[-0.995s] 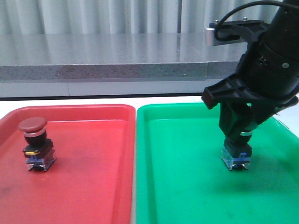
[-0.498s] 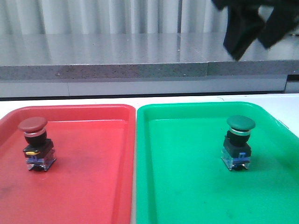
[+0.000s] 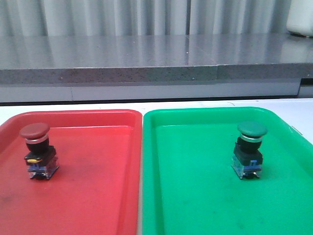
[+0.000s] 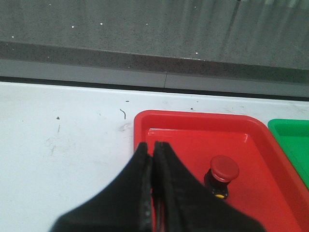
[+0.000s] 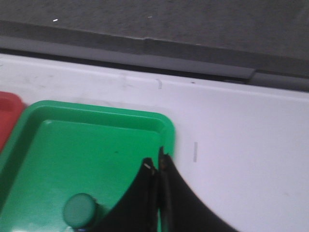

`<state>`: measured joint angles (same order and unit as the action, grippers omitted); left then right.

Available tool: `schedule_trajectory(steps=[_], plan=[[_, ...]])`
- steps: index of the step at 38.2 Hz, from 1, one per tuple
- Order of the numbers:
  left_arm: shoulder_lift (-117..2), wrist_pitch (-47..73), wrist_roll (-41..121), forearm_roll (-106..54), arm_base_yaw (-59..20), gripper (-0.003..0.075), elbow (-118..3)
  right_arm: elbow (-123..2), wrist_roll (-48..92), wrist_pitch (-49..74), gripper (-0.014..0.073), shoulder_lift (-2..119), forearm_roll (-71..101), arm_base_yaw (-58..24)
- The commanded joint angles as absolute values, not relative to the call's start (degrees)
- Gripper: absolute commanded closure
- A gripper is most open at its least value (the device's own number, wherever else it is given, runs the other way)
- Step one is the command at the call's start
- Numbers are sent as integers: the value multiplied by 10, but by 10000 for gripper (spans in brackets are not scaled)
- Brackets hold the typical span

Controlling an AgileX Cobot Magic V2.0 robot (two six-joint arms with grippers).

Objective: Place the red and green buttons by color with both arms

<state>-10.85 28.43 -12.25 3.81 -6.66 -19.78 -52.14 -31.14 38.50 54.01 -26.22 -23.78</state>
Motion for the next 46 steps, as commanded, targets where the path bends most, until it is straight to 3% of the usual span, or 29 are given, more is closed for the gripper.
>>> schedule_trajectory(steps=[1, 14, 22, 46], plan=[[-113, 238, -128, 35, -67, 740, -213, -488, -355, 353, 715, 474, -338, -207], [-113, 238, -128, 35, -67, 740, -213, -276, -374, 314, 715, 226, -355, -194], [-113, 238, -128, 35, -67, 740, -213, -226, -374, 312, 715, 95, -356, -194], [-113, 238, -128, 35, -67, 740, -213, -225, -374, 311, 715, 63, -356, -194]])
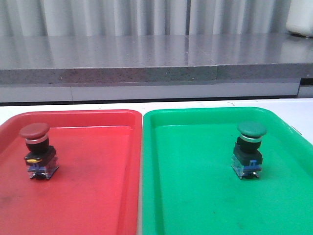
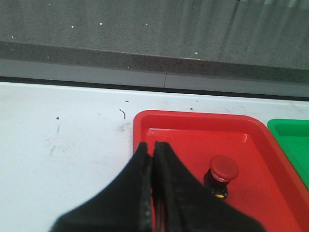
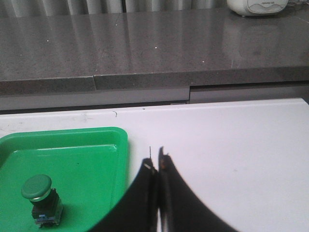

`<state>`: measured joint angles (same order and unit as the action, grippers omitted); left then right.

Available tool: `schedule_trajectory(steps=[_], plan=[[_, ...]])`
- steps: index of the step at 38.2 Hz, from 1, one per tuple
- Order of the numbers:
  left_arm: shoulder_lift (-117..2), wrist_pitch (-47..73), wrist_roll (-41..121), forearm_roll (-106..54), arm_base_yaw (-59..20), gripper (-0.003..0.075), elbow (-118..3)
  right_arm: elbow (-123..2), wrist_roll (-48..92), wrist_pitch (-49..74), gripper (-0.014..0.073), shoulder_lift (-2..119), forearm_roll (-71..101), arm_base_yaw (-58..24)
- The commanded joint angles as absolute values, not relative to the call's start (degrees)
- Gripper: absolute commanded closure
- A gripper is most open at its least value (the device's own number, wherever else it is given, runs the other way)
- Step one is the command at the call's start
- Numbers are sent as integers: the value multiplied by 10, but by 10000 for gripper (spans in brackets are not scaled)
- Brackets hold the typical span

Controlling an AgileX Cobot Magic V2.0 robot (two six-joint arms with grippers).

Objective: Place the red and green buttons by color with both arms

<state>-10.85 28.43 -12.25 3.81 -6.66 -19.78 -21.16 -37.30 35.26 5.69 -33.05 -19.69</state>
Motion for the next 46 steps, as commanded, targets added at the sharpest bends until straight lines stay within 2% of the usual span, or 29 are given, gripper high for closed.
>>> schedule_trajectory(steps=[1, 14, 24, 30, 41, 46], plan=[[-113, 238, -128, 35, -67, 740, -213, -225, -374, 311, 715, 63, -356, -194], [-113, 230, -127, 40, -67, 740, -207, -225, -374, 311, 715, 63, -356, -194], [-34, 215, -110, 14, -29, 740, -147, -225, -374, 311, 715, 63, -356, -195], [16, 168, -78, -19, 0, 740, -82, -225, -374, 311, 715, 63, -356, -195], [13, 37, -79, -21, 2, 740, 15, -224, -374, 311, 715, 63, -356, -196], [13, 13, -79, -23, 2, 740, 16, -224, -374, 311, 715, 63, -356, -196]])
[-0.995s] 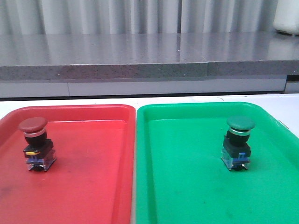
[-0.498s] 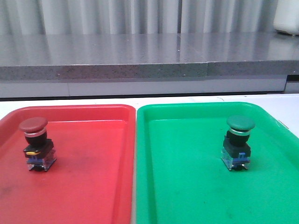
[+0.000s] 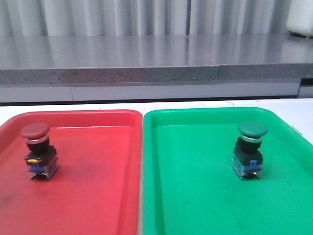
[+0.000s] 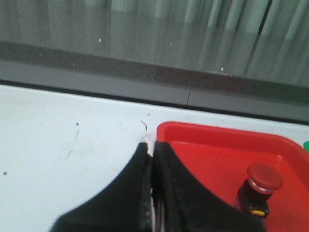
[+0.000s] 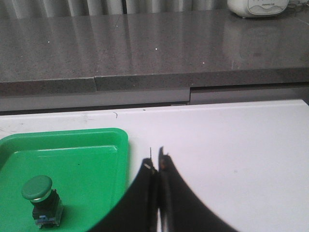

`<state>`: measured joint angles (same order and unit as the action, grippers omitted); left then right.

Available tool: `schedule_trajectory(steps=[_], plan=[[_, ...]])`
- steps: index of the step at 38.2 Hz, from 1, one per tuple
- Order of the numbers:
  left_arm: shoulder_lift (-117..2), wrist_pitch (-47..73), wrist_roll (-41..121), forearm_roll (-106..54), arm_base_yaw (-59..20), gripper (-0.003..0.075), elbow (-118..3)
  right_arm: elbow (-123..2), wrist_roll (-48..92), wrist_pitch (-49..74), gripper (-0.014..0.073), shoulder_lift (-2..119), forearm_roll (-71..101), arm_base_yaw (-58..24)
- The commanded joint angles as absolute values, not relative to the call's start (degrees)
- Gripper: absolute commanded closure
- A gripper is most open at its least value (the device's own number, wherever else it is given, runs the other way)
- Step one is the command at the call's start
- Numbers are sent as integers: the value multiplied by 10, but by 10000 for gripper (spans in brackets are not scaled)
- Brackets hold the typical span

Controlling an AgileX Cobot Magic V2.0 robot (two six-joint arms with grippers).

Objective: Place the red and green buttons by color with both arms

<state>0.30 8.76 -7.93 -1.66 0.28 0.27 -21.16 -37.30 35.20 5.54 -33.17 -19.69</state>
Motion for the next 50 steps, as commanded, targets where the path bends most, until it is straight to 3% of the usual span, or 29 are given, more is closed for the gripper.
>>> schedule_trajectory(steps=[1, 35, 41, 50], plan=[[13, 13, -79, -23, 2, 740, 16, -224, -374, 311, 715, 63, -356, -196], [13, 13, -79, -23, 2, 740, 16, -216, -371, 302, 715, 63, -375, -196], [13, 13, -79, -23, 2, 740, 16, -172, -284, 240, 715, 53, -339, -176], [13, 13, -79, -23, 2, 740, 16, -89, -94, 159, 715, -11, -138, -65]])
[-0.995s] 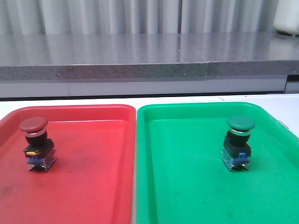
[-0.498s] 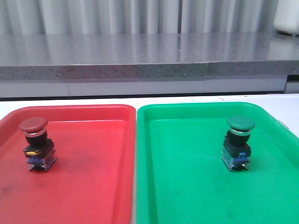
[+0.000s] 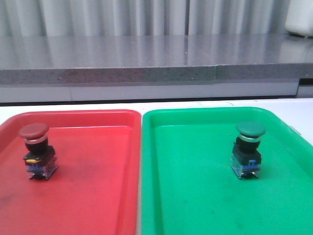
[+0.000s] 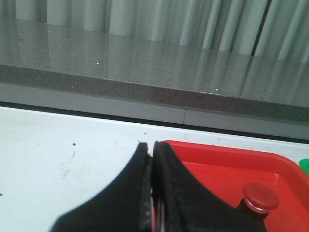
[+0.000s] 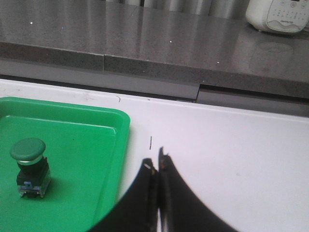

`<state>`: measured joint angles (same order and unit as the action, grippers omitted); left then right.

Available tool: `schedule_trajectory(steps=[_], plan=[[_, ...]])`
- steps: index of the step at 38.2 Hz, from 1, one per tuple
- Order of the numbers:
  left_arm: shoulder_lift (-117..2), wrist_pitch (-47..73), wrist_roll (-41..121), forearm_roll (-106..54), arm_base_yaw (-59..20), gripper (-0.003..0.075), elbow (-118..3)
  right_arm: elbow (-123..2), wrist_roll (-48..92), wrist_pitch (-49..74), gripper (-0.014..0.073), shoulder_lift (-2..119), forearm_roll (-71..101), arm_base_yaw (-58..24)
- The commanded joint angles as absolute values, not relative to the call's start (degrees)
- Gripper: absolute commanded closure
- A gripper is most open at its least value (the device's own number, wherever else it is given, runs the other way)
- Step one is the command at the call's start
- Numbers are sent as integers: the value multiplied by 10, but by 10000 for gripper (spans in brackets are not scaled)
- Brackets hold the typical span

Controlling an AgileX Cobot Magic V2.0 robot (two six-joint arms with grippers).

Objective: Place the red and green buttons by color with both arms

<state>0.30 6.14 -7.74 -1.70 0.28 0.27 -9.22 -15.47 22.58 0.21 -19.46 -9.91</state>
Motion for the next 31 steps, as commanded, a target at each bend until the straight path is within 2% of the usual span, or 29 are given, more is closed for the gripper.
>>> schedule_trajectory(steps=[1, 6, 13, 31], plan=[[13, 13, -79, -23, 2, 740, 16, -82, -78, 154, 715, -16, -115, -52], [12, 13, -79, -23, 2, 740, 16, -51, -49, 128, 715, -15, -53, -13], [12, 14, -79, -23, 2, 740, 16, 13, -49, 30, 715, -15, -40, -11], [12, 14, -79, -23, 2, 740, 16, 12, -49, 60, 715, -15, -38, -11]])
